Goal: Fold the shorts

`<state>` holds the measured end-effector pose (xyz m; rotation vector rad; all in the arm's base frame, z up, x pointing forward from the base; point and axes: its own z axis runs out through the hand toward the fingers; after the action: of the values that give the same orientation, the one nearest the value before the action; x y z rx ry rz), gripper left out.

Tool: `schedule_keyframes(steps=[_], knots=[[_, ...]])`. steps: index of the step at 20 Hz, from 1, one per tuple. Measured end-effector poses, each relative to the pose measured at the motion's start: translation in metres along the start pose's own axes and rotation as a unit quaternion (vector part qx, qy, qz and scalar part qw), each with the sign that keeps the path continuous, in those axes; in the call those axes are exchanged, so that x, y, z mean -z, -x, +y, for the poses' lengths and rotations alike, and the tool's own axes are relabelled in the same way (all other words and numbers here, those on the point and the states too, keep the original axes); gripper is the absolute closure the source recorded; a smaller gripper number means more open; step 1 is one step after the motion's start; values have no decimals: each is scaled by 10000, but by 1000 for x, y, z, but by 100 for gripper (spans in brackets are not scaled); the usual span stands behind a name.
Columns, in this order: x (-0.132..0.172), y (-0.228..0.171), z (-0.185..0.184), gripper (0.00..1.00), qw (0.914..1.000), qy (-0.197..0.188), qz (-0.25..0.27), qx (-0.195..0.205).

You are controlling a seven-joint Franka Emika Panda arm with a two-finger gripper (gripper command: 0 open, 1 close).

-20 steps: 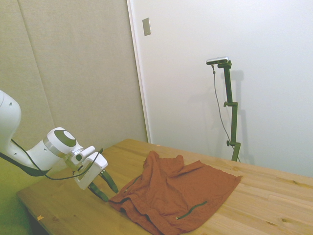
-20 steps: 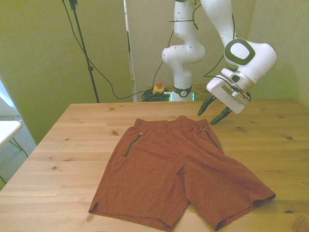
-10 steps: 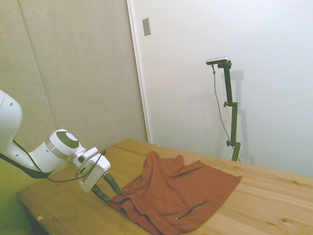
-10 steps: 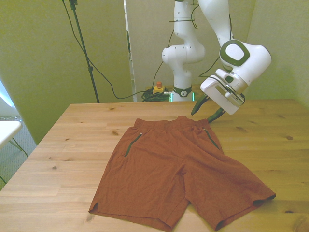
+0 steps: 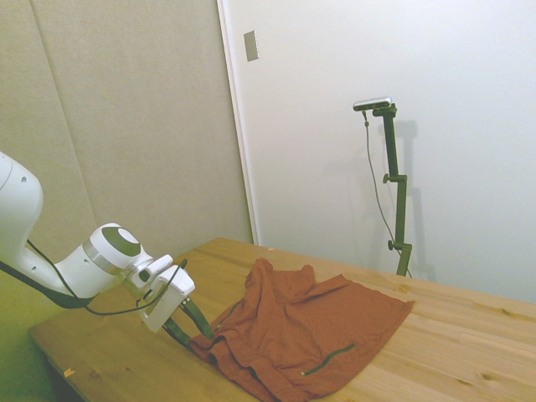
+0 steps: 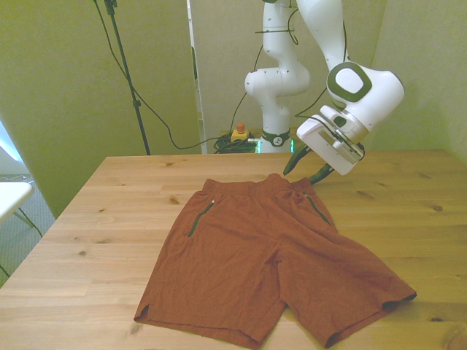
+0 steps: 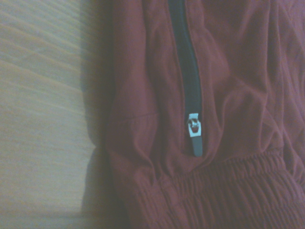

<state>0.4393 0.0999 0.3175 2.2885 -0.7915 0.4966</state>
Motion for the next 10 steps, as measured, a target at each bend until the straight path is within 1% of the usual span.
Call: schedule_keyframes(steps=[10], knots=[[-5, 10, -6, 100, 9999, -5, -35, 128]])
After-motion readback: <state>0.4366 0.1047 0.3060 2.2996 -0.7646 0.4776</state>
